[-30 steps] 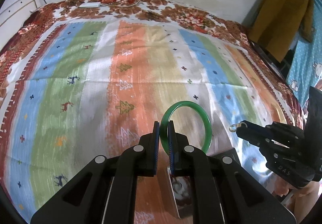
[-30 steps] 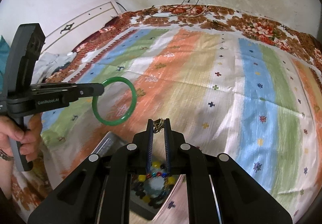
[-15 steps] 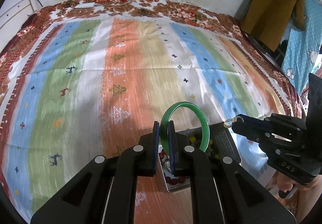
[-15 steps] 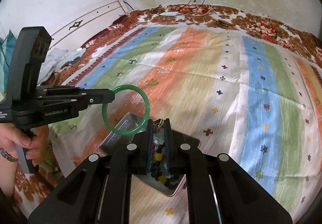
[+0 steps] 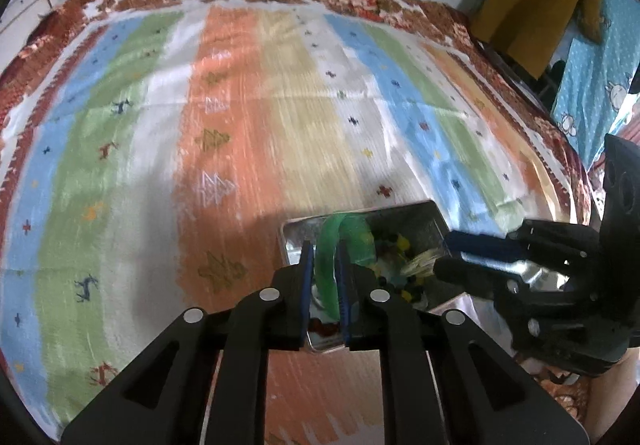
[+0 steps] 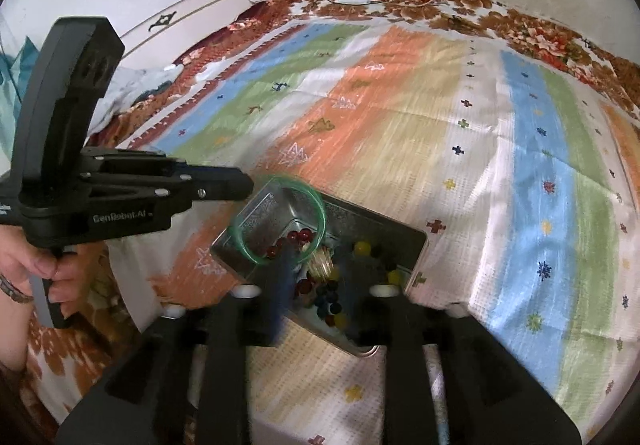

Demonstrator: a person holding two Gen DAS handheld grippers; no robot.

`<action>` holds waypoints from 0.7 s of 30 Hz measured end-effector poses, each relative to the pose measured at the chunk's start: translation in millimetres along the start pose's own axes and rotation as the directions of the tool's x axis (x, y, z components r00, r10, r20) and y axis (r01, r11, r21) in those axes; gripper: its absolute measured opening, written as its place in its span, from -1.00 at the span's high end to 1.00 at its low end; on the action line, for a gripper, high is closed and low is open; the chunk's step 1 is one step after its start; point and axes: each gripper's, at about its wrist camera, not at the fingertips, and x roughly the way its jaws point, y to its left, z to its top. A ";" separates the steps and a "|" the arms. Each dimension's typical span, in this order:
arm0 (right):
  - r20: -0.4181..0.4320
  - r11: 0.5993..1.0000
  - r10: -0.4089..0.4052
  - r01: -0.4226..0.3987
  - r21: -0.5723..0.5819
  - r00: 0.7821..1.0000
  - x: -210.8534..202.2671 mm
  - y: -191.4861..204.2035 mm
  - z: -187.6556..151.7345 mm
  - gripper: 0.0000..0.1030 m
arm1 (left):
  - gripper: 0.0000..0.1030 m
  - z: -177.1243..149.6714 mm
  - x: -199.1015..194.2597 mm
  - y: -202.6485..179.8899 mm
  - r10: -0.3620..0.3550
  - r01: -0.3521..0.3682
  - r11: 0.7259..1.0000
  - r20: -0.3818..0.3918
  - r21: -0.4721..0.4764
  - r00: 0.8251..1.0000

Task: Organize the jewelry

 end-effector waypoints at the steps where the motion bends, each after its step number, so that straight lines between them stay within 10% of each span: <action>1: 0.007 1.000 -0.002 0.002 0.006 1.000 -1.8 -0.3 -0.1 0.16 | 0.56 -1.7 1.3 -0.3 0.008 -0.008 1.000 -0.008 0.006 1.000; 7: 0.027 0.999 -0.033 0.033 0.019 0.999 -8.9 -3.9 -3.9 0.13 | 0.49 -5.5 -9.1 10.6 0.013 -0.013 1.000 0.014 -0.028 1.000; 21: 0.093 0.990 -0.109 0.100 0.097 0.990 -30.6 -15.8 -19.2 -0.44 | -0.40 -31.5 -28.0 1.8 0.070 -0.073 0.996 0.061 0.045 0.996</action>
